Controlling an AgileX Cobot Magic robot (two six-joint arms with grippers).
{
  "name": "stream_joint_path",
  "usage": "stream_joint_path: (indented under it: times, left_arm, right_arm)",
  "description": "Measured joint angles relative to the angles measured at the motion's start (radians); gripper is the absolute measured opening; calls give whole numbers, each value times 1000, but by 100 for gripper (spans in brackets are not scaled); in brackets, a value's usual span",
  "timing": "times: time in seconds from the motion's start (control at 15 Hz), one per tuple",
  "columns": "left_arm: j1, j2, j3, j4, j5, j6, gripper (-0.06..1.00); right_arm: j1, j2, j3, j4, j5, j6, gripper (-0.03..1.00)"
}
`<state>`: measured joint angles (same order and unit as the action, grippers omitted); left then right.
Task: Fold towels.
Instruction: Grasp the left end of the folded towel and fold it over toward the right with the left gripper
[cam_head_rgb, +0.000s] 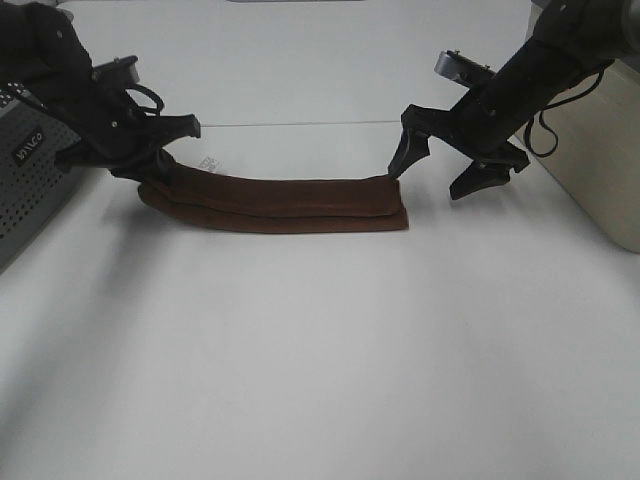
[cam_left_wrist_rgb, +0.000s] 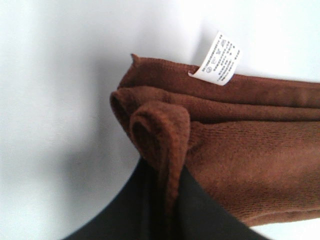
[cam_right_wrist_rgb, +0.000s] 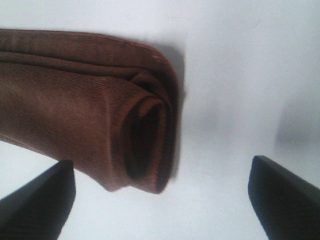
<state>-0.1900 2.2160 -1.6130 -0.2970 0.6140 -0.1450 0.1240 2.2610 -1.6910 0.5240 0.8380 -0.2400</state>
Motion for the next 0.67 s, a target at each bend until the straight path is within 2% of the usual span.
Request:
stream_joint_path:
  times: [0.13,0.27,0.4,0.67]
  left_arm:
    - [0,-52,-29,135,90,-88,6]
    - [0,-63,-119,166,208,-119,6]
    - [-12,-64,-216,136,279,-124,6]
    - [-126,-49,-314,22,283,-126,6]
  right_arm:
    - [0,-1,0,0,25,0,87]
    - [0,-25,0,-8,37,0,87]
    - [0,-64,0,-28,47,0,87]
    - [0,-121,0,-54,74,0,87]
